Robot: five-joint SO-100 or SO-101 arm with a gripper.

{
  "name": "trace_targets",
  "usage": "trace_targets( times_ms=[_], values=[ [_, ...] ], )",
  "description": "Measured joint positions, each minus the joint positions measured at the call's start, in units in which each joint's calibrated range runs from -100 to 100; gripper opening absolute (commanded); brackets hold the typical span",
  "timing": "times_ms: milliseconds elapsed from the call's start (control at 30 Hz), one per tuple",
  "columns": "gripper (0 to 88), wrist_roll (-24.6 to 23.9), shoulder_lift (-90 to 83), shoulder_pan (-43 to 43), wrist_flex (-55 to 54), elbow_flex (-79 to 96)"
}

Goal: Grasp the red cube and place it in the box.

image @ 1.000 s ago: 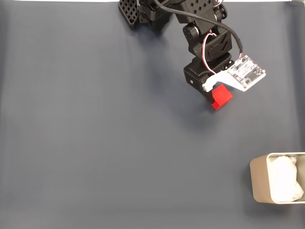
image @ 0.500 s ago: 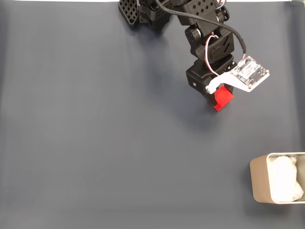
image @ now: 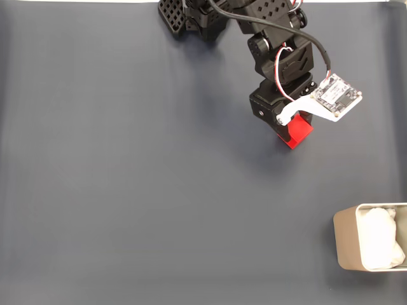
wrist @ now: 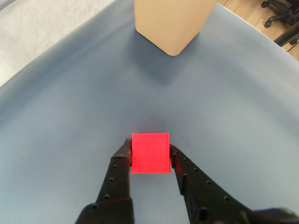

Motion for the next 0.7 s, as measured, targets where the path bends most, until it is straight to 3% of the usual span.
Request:
trace_targets(
  times_ms=[267,700],
  values=[
    [2.9,0.0,-2.0,0.82,7.48,-4.43],
    [3.4,-0.49,-0.61,2.82,19.65,-26.94]
  ],
)
